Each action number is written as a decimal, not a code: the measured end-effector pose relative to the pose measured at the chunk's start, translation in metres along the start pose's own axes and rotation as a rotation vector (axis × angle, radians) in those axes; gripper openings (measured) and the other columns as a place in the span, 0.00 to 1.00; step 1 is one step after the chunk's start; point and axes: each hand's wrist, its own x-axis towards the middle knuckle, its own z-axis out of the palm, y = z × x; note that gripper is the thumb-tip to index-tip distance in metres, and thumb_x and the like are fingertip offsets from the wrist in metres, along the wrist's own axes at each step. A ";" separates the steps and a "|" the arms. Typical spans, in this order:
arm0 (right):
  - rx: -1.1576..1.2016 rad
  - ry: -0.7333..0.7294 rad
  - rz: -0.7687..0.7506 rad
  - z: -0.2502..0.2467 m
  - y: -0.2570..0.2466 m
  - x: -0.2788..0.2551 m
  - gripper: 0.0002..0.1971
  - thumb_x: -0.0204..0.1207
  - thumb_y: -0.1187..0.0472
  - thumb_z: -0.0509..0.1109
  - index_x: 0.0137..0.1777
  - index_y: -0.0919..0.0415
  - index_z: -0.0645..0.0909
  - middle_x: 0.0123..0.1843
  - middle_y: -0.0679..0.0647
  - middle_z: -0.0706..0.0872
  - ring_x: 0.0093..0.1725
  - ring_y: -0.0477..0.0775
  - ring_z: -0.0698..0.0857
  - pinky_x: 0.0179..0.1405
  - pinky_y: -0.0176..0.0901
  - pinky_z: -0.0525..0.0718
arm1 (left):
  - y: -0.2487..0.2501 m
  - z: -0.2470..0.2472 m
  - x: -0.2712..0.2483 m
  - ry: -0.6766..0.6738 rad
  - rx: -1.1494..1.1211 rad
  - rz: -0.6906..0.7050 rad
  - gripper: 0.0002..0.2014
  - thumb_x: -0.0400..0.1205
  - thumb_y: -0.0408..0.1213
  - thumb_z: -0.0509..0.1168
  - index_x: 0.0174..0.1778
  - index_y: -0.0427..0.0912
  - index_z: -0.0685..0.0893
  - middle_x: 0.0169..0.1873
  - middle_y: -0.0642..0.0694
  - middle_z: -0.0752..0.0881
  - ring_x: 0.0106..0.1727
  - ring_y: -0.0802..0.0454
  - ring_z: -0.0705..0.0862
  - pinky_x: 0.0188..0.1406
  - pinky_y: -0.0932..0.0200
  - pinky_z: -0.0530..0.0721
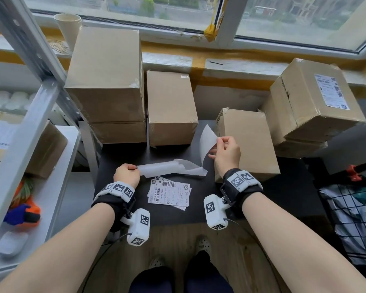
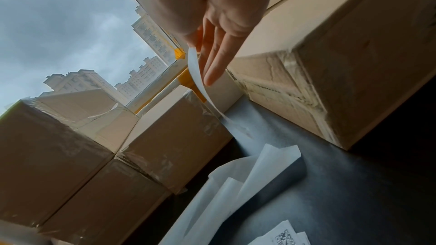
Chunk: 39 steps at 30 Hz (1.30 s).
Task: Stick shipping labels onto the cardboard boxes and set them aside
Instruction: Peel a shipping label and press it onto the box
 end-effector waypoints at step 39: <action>0.246 -0.404 0.027 -0.053 -0.053 -0.032 0.19 0.85 0.51 0.55 0.55 0.66 0.80 0.48 0.58 0.86 0.49 0.56 0.86 0.40 0.40 0.86 | 0.129 0.044 -0.115 -0.141 0.393 0.885 0.06 0.77 0.40 0.67 0.47 0.46 0.86 0.44 0.48 0.91 0.47 0.48 0.88 0.51 0.51 0.85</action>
